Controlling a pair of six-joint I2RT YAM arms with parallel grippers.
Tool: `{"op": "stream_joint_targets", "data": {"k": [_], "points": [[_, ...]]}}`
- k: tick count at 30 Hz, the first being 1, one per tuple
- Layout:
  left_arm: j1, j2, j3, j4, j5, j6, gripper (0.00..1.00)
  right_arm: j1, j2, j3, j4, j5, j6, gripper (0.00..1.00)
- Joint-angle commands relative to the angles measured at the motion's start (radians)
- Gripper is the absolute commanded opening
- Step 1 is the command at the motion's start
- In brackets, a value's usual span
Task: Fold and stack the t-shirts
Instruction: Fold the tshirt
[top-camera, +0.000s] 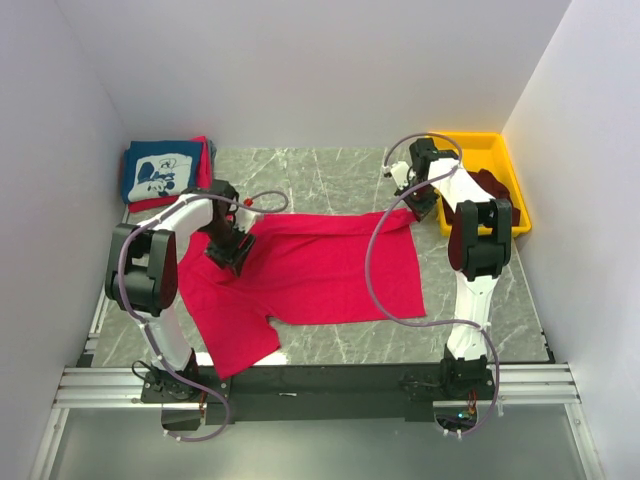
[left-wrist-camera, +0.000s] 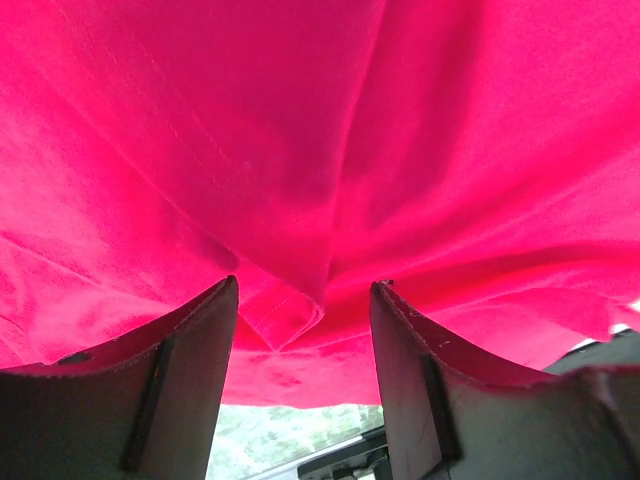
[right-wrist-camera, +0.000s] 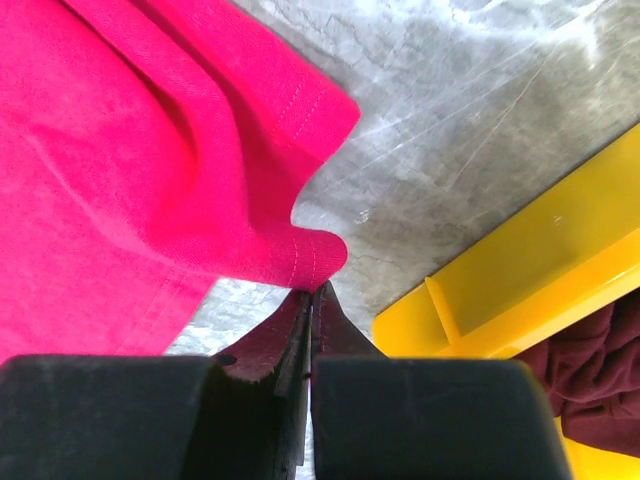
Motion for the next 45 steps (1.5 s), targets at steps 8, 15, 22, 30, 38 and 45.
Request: {"op": "stream_joint_targets", "data": {"k": [8, 15, 22, 30, 38, 45], "points": [[-0.004, -0.075, -0.079, 0.03, -0.11, 0.015, 0.45, -0.006, -0.055, 0.058, -0.047, -0.051, 0.02, 0.0], [0.037, -0.106, 0.077, -0.012, -0.171, 0.034, 0.01, -0.011, -0.065, 0.119, -0.072, -0.074, 0.047, 0.0], [0.151, 0.037, 0.477, -0.095, -0.197, 0.098, 0.0, -0.023, -0.043, 0.286, -0.034, -0.116, 0.133, 0.0], [0.176, 0.143, 0.726, 0.066, -0.328, 0.114, 0.0, -0.025, -0.009, 0.386, 0.107, -0.093, 0.219, 0.0], [0.182, 0.177, 0.817, 0.306, -0.397, 0.12, 0.0, -0.025, -0.004, 0.369, 0.204, -0.067, 0.262, 0.0], [0.182, 0.191, 0.831, 0.293, -0.36, 0.146, 0.0, -0.025, -0.004, 0.357, 0.209, -0.07, 0.262, 0.0]]}}
